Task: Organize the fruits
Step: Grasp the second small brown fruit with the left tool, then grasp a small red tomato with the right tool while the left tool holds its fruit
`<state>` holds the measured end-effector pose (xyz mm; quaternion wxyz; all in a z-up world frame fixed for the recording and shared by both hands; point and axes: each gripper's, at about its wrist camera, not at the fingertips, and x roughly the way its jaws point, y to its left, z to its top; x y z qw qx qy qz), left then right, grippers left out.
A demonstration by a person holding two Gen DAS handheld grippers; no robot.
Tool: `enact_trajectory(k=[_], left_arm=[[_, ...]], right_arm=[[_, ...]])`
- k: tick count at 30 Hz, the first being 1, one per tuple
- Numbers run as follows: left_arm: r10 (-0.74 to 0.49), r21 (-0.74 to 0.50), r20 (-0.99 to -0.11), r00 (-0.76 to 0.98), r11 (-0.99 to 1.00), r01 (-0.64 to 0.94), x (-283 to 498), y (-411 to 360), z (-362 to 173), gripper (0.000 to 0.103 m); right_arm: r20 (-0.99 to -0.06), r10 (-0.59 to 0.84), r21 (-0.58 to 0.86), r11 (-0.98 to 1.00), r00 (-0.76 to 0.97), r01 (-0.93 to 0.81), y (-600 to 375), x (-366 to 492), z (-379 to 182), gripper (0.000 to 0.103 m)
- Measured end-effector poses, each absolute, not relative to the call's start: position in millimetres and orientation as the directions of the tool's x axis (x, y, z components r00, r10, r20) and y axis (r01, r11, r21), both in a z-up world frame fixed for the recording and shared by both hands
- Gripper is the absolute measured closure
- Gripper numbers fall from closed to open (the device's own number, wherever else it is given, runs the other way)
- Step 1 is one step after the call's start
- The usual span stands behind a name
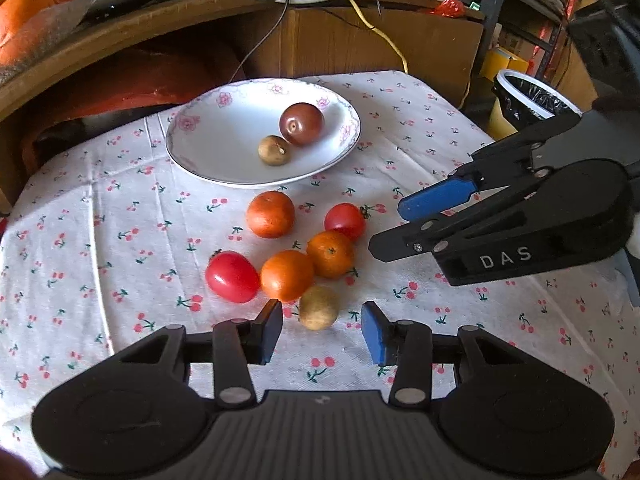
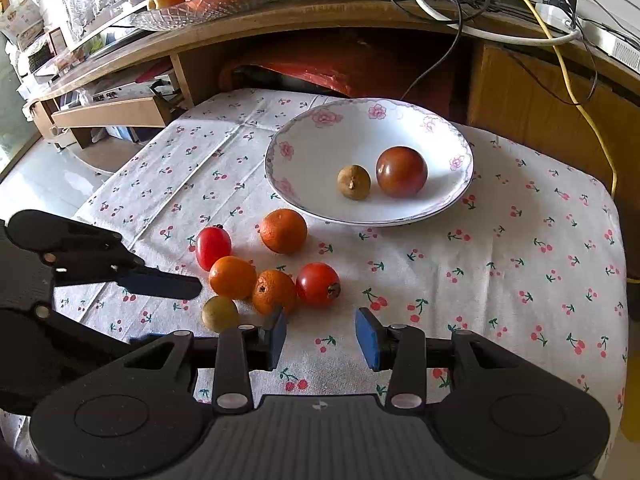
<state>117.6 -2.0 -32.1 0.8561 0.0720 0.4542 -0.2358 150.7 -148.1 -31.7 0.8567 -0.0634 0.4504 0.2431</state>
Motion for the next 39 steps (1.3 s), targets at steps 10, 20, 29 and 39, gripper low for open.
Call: enact_trajectory(k=[10, 20, 29, 39], left_arm=[[-0.292, -0.058, -0.82, 0.493, 0.898, 0.436, 120, -12, -42, 0.067], [-0.306, -0.069, -0.815, 0.491, 0.894, 0.443, 117, 0, -38, 0.072], [-0.312, -0.077, -0.822, 0.476, 0.89, 0.45, 113, 7, -39, 0.072], [-0.331, -0.099, -0.823, 0.462, 0.884, 0.457, 111, 11, -38, 0.072]], right_arm=[[-0.808, 0.375, 0.127, 0.864, 0.453, -0.488, -146, 149, -35, 0.067], [-0.818, 0.396, 0.148, 0.846, 0.418, -0.511, -130, 151, -43, 0.067], [-0.811, 0.401, 0.128, 0.832, 0.425, -0.54, -116, 156, -49, 0.067], [-0.803, 0.409, 0.089, 0.802, 0.434, -0.591, -109, 158, -50, 0.068]])
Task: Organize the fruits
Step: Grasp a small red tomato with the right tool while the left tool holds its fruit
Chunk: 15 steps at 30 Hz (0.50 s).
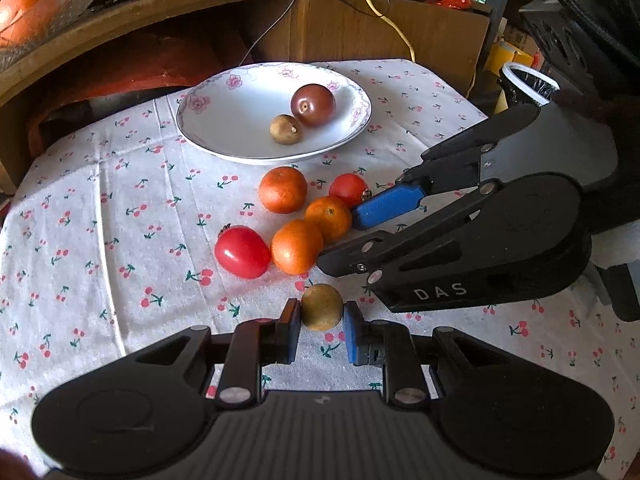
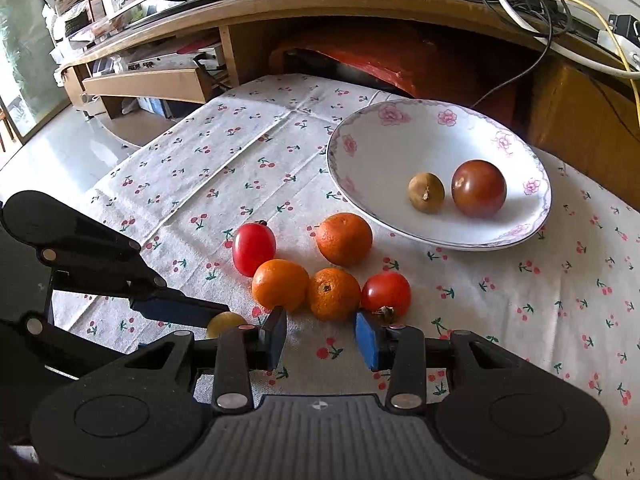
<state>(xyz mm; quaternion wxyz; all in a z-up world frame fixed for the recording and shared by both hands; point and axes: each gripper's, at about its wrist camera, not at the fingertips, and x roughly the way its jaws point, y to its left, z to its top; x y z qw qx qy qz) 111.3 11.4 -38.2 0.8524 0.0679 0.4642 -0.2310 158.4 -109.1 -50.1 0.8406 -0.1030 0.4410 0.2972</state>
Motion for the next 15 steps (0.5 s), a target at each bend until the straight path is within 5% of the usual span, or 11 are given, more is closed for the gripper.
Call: enact_trajectory(k=[15], left_arm=[[-0.342, -0.108, -0.821, 0.458, 0.88, 0.463, 113, 11, -39, 0.072]], right_arm=[[-0.786, 0.374, 0.016, 0.807, 0.491, -0.59, -130, 164, -39, 0.066]])
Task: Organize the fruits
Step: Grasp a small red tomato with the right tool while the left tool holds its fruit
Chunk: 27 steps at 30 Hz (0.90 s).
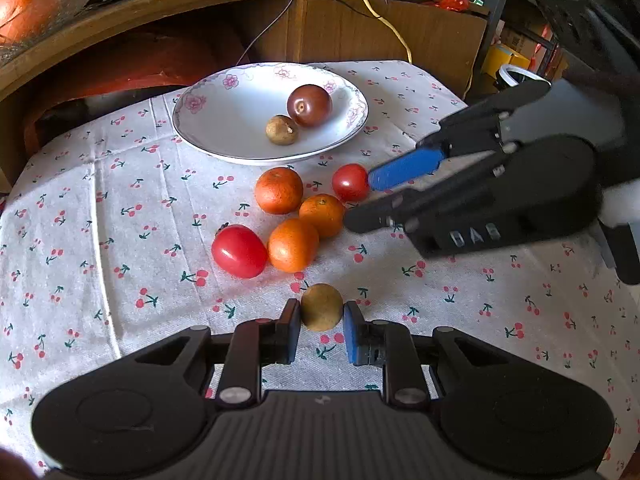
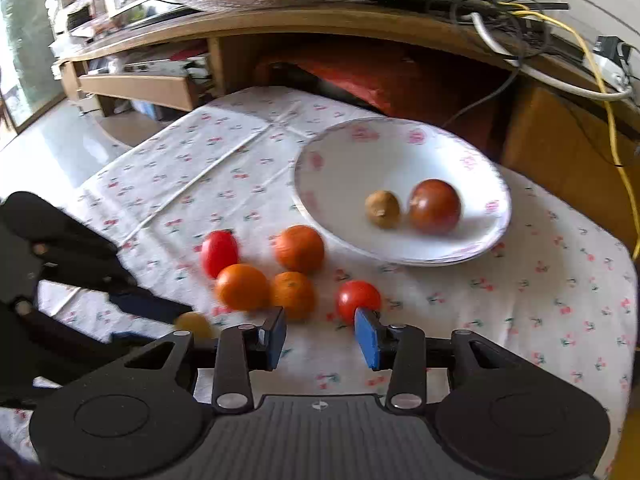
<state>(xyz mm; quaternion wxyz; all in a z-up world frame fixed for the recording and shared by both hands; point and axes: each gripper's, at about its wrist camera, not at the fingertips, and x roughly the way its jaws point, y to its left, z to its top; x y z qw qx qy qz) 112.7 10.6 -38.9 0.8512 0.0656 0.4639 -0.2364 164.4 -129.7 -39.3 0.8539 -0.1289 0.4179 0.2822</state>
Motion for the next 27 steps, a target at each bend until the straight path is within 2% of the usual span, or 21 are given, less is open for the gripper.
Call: enact_trajectory(k=[9, 17, 23, 27], left_arm=[[-0.351, -0.116, -0.818, 0.455, 0.877, 0.467, 115, 12, -40, 0.072], [-0.361, -0.131, -0.817, 0.45, 0.876, 0.464, 117, 14, -40, 0.072], [-0.358, -0.123, -0.816, 0.454, 0.874, 0.47, 115, 14, -40, 0.072], [-0.346, -0.107, -0.819, 0.458, 0.876, 0.469, 113, 10, -39, 0.072]], right_arm=[[-0.784, 0.34, -0.022, 0.821, 0.519, -0.57, -134, 175, -42, 0.065], [-0.803, 0.3, 0.003, 0.866, 0.515, -0.501, -140, 196, -50, 0.066], [-0.808, 0.27, -0.004, 0.886, 0.523, -0.464, -141, 201, -52, 0.077], [-0.814, 0.266, -0.007, 0.884, 0.516, -0.467, -141, 199, -50, 0.078]])
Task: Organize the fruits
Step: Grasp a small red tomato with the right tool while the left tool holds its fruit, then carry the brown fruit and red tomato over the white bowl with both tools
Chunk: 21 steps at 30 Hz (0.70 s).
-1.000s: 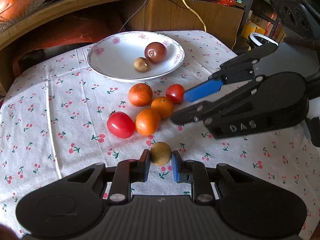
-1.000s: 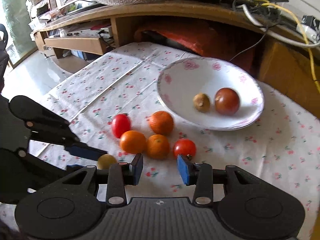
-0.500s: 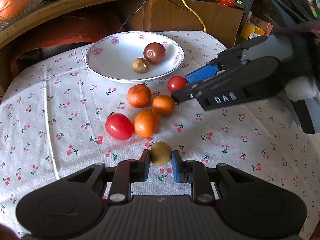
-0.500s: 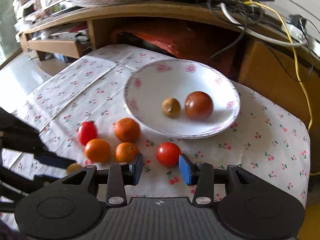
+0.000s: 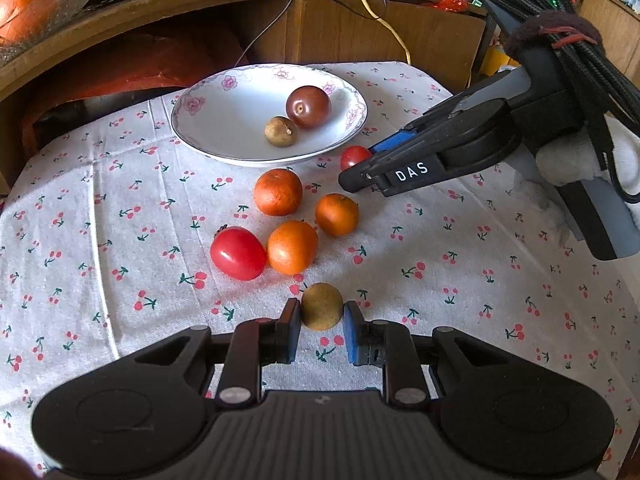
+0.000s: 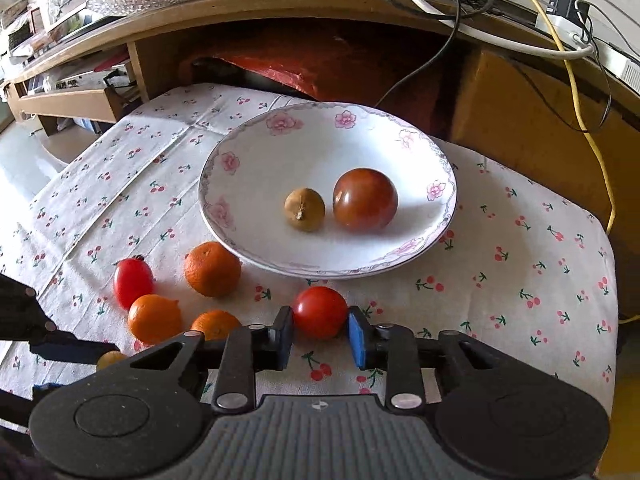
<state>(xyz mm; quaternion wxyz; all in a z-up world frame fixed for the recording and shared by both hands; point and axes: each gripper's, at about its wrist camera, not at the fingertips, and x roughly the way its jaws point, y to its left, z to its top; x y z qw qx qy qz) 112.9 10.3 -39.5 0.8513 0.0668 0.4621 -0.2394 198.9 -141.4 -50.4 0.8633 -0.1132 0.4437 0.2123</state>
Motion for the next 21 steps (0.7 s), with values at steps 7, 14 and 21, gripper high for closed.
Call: enact_trajectory(k=[7, 14, 21], left_arm=[[-0.325, -0.087, -0.826, 0.459, 0.88, 0.467, 114, 6, -38, 0.072], [-0.324, -0.081, -0.812, 0.485, 0.887, 0.455, 118, 9, -27, 0.073], [-0.328, -0.088, -0.82, 0.469, 0.882, 0.463, 114, 7, -27, 0.073]], right_arm=[[-0.826, 0.28, 0.007, 0.872, 0.488, -0.489, -140, 190, -47, 0.079], [-0.837, 0.299, 0.019, 0.853, 0.459, -0.522, -137, 174, -41, 0.08], [-0.849, 0.314, 0.026, 0.828, 0.424, -0.561, -131, 158, -39, 0.08]])
